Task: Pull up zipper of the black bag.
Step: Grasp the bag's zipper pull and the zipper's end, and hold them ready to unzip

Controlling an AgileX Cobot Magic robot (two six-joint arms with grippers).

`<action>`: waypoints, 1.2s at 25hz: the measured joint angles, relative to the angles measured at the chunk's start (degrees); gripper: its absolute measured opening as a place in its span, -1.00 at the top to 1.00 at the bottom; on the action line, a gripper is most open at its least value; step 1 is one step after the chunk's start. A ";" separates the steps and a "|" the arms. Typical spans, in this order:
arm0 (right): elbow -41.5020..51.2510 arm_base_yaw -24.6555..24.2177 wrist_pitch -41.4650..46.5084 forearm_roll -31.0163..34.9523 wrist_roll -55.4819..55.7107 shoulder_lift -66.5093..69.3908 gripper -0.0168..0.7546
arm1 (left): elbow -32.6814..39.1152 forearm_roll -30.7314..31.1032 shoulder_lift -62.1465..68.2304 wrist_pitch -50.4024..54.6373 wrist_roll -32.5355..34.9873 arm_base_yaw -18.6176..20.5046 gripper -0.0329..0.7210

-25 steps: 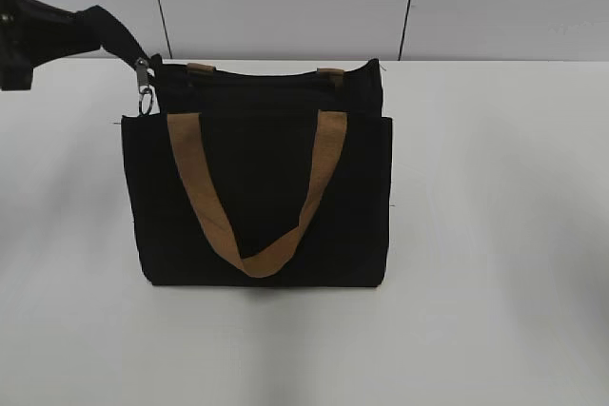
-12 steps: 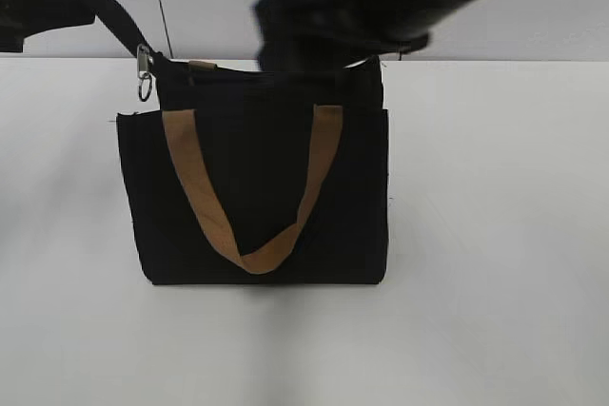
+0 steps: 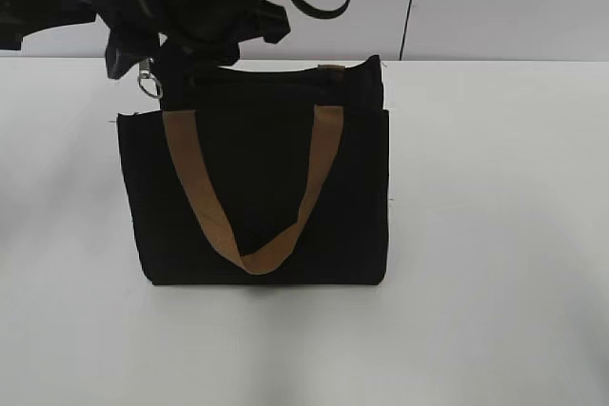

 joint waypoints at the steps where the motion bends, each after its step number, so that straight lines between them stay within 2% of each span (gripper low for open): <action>1: -0.20 0.00 0.19 0.37 0.05 0.67 0.14 | 0.00 0.00 0.00 -0.22 0.00 0.00 0.86; 9: -0.28 -0.06 -2.74 -2.32 0.16 4.40 0.19 | 0.00 0.00 0.00 -2.40 -0.29 0.00 0.86; 13: -0.28 -0.06 -5.36 -2.92 0.16 5.98 0.30 | 0.00 0.00 0.00 -2.96 -0.40 0.00 0.86; 16: -0.28 -0.06 -7.77 -4.28 0.21 6.90 0.45 | 0.00 0.00 0.00 -3.48 -0.48 0.00 0.86; 21: -0.28 -0.06 -8.39 -8.65 0.26 7.35 0.94 | 0.00 0.00 0.00 -4.23 -0.63 0.00 0.86; 22: -0.28 -0.06 -8.39 -8.99 0.26 7.35 0.99 | 0.00 0.05 0.00 -4.48 -0.63 0.00 0.86; 30: -0.33 -0.25 -7.41 -9.29 0.20 2.44 1.00 | 0.00 0.80 0.00 -4.31 -4.50 0.04 0.86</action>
